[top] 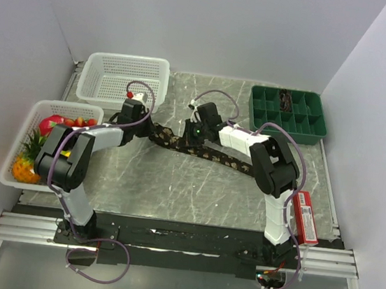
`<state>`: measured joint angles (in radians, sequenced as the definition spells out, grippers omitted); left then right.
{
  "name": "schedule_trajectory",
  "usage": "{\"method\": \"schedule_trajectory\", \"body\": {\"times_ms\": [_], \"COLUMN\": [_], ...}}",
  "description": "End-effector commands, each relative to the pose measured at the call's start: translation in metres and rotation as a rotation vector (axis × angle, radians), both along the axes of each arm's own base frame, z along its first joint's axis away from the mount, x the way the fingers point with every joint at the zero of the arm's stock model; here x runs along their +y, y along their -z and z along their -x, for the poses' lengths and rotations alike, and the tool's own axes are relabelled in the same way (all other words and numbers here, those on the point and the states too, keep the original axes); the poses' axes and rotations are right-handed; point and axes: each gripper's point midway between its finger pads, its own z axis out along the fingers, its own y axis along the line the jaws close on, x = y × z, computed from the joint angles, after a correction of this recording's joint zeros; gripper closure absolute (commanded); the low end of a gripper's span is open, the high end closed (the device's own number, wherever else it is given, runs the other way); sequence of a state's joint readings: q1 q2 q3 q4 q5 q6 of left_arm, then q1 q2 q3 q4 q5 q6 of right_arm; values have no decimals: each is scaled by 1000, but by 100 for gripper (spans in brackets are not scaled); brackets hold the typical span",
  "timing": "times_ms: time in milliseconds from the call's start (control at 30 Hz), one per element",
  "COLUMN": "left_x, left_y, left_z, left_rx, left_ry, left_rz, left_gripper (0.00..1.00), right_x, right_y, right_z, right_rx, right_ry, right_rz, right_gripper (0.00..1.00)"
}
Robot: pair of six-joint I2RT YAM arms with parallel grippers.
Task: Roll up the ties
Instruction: Roll the tie at the center of the board.
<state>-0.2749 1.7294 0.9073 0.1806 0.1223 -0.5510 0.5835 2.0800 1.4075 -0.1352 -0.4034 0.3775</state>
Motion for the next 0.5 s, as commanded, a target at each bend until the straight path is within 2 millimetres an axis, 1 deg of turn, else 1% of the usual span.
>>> {"method": "schedule_trajectory", "body": {"times_ms": [0, 33, 67, 133, 167, 200, 233, 267, 300, 333, 367, 433, 467], "left_x": [-2, -4, -12, -14, -22, -27, -24, -32, -37, -35, -40, -40, -44], "left_y": [-27, -28, -31, -36, -38, -47, -47, -47, -55, -53, -52, -58, -59], "left_z": [-6, -6, -4, -5, -2, -5, -4, -1, -5, -2, -1, -4, -1], "left_rx": [-45, -45, -45, -43, -45, -62, -58, -57, -72, -60, -57, -65, -65], "left_ry": [6, 15, 37, 34, 52, 56, 44, 59, 61, 64, 76, 72, 83], "left_rz": [-118, -134, -139, -190, -209, -222, -272, -293, -304, -345, -360, -390, -394], "left_gripper": [99, 99, 99, 99, 99, 99, 99, 99, 99, 99, 99, 97, 97], "right_x": [3, 2, 0, -1, 1, 1, 1, 2, 3, 3, 3, 4, 4], "right_y": [-23, -23, -20, -17, -18, -15, -7, -7, -5, 0, 1, 1, 3], "right_z": [-15, -16, -18, -20, -22, -24, -25, -27, -28, -28, -29, -29, -29], "right_rx": [-52, -53, -57, -59, -64, -61, -49, -48, -45, -36, -32, -33, -29], "right_ry": [26, 30, 44, 49, 47, 54, 55, 58, 59, 61, 63, 63, 63], "right_rz": [-23, -18, -6, 1, 2, 9, 18, 20, 23, 28, 31, 34, 34], "right_gripper": [100, 100, 100, 100, 100, 100, 100, 100, 100, 100, 100, 100, 100]}}
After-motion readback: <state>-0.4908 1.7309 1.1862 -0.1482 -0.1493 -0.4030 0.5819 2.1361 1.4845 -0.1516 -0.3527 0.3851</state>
